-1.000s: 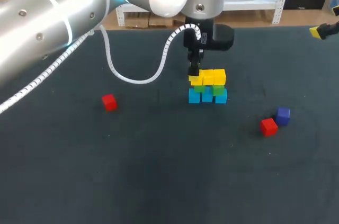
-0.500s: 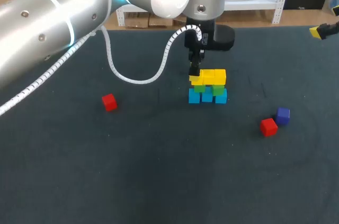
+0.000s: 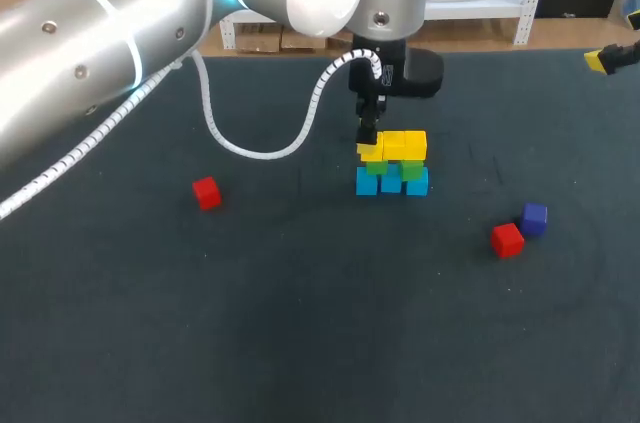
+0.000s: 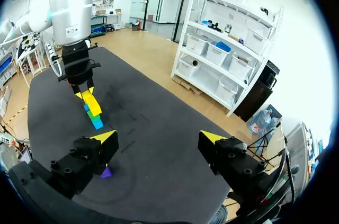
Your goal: Place the blue cubes, place green cubes on the blue cubes, place the yellow cubes on the green cubes, then place the red cubes on the yellow cubes, and place purple cube on the red cubes.
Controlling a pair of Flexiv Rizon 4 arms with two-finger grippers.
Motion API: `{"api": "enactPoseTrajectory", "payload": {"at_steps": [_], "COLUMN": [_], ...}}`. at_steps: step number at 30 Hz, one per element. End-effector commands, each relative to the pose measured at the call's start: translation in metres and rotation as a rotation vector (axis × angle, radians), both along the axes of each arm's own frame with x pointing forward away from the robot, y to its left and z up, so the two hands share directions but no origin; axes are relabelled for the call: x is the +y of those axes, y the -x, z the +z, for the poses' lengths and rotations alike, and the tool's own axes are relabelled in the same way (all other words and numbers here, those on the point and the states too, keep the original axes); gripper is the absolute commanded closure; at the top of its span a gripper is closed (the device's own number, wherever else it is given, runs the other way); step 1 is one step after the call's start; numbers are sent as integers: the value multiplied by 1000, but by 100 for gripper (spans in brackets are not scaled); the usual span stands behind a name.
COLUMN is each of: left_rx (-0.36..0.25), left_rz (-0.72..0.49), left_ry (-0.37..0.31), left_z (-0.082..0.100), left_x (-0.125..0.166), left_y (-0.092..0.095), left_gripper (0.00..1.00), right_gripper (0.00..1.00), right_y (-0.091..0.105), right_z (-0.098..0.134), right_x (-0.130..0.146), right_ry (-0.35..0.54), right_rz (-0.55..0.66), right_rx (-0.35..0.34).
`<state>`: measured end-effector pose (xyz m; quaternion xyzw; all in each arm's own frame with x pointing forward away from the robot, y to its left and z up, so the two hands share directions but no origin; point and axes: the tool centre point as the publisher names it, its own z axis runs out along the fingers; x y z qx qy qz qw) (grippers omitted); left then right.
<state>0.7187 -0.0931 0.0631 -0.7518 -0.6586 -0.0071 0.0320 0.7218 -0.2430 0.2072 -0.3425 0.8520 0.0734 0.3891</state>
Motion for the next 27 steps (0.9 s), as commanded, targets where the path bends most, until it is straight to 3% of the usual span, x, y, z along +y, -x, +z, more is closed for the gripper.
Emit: {"api": "enactPoseTrajectory", "payload": {"at_steps": [1, 10, 13, 16, 21, 24, 27], "left_rx": [1, -1, -3, -7, -12, -20, -22], "left_rz": [1, 6, 5, 7, 12, 14, 13], "left_ry": [-3, -3, -2, -5, -9, -13, -13], "left_z": [-1, -2, -2, -3, -4, -4, -4], "left_x": [0, 0, 0, 1, 1, 2, 1], "left_y": [-2, -2, -3, -3, -5, -5, -5], "left_gripper": [66, 49, 23, 22, 29, 53, 65], "right_gripper": [0, 0, 0, 0, 0, 0, 0], "right_y": [4, 4, 4, 4, 4, 4, 4], "right_z": [0, 0, 0, 0, 0, 0, 0], "right_x": [2, 2, 2, 2, 2, 2, 2], "right_ry": [17, 17, 17, 17, 17, 17, 17], "right_rz": [-29, -29, -29, -29, -29, -29, -29], "right_rx": [-19, -19, -19, -19, -19, -19, -19]}}
